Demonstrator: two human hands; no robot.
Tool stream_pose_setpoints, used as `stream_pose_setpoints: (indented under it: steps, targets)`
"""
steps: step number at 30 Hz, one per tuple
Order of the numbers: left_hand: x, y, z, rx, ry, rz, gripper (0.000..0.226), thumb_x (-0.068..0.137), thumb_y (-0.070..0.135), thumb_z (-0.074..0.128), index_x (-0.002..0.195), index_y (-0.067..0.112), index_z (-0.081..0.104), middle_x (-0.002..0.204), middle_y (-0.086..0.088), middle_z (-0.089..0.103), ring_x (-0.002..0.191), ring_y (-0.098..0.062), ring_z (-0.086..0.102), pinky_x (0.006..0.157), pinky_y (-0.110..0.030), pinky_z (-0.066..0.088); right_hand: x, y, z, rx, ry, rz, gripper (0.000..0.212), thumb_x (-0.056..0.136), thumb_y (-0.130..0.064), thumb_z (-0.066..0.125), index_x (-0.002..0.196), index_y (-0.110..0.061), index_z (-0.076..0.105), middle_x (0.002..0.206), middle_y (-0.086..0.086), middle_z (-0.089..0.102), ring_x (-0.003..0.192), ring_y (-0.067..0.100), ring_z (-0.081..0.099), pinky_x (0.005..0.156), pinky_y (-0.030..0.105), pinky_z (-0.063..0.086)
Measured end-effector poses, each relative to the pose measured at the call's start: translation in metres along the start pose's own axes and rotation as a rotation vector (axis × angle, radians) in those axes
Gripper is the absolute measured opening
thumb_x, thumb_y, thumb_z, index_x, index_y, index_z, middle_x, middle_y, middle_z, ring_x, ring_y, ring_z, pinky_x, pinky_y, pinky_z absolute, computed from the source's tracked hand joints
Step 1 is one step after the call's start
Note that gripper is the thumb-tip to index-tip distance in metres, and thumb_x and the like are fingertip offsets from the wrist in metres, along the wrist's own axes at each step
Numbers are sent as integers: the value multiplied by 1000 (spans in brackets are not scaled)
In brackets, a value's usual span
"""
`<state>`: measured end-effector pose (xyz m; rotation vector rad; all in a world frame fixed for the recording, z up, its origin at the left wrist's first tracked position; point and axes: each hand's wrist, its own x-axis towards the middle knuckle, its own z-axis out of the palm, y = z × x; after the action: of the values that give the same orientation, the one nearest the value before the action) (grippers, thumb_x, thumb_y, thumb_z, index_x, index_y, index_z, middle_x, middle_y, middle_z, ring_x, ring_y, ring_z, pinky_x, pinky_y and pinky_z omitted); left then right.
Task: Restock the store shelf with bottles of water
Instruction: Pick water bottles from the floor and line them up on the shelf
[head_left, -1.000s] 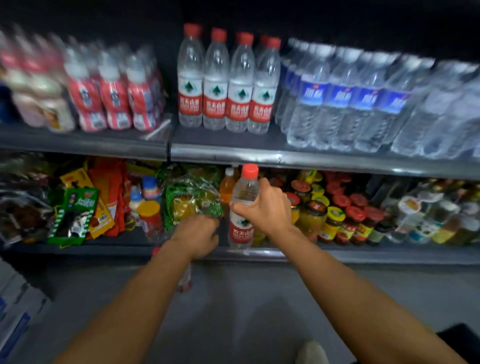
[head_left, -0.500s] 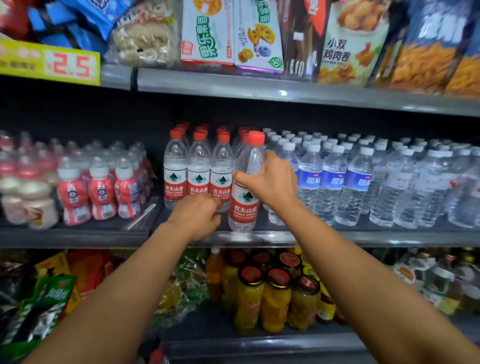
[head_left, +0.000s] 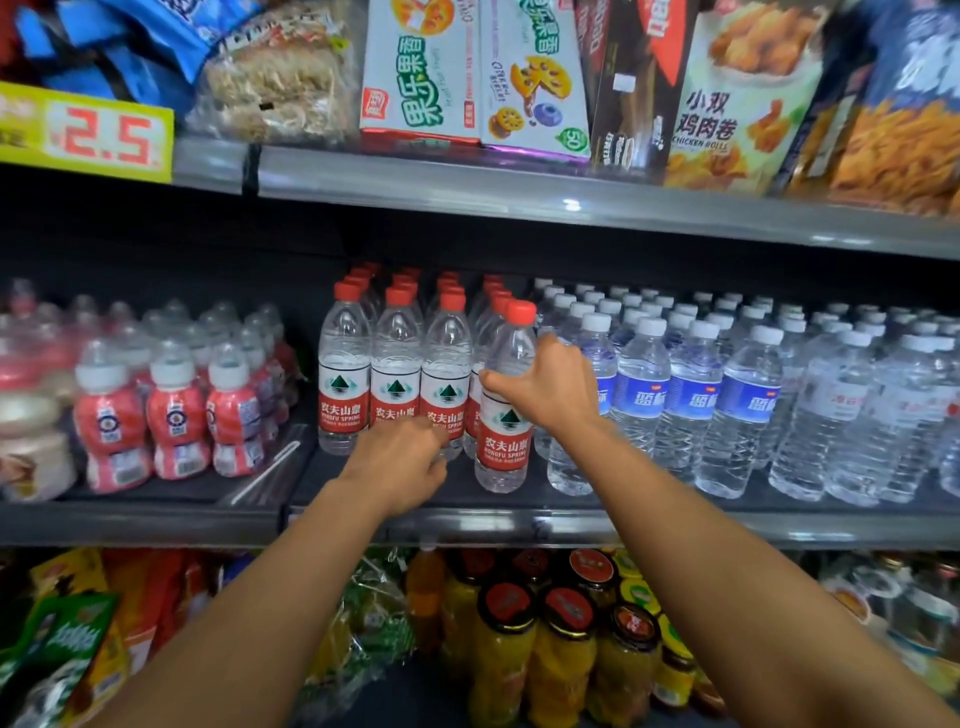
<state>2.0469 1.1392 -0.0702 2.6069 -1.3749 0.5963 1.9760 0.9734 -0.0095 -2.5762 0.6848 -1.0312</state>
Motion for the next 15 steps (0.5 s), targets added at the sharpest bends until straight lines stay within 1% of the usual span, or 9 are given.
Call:
stream_pose_setpoints:
  steps: [2,4,7,11,15]
  targets:
    - [0,-1,4,2,4,5,24,93,29,48,111,16,59,107,-2,60,97,-21,56,75,-33,45,2,3,3,-1,-18,10,56,68,-58,72,87,-10,50,80,3,58,74,23,57,55,30,41]
    - [-1,-3,6,11,8,8,25,93,29,47,112,16,58,108,-2,59,99,-20,56,76,-31,42,5,4,6,12,-43,19,55,68,-57,72,88,-9,53,81,3,60,73,21,58,56,31,46]
    - [-3,-8,10,21,-16,-4,28,94,30,47,115,15,58,111,-2,59,103,-22,56,79,-32,43,11,4,10,42,-88,35,54,67,-57,73,86,-9,59,80,4,64,71,20,61,56,34,53]
    - [-7,-10,13,16,-42,-34,29,94,31,47,115,16,58,112,-3,59,103,-22,56,81,-34,46,18,4,8,89,-179,70,50,71,-50,76,90,-8,58,83,4,63,73,19,60,52,29,45]
    - [-11,-9,14,34,-76,-51,31,95,32,47,119,15,56,116,-3,59,107,-22,55,86,-35,46,19,4,8,110,-222,77,47,74,-47,77,86,-7,56,84,6,64,70,19,58,57,31,47]
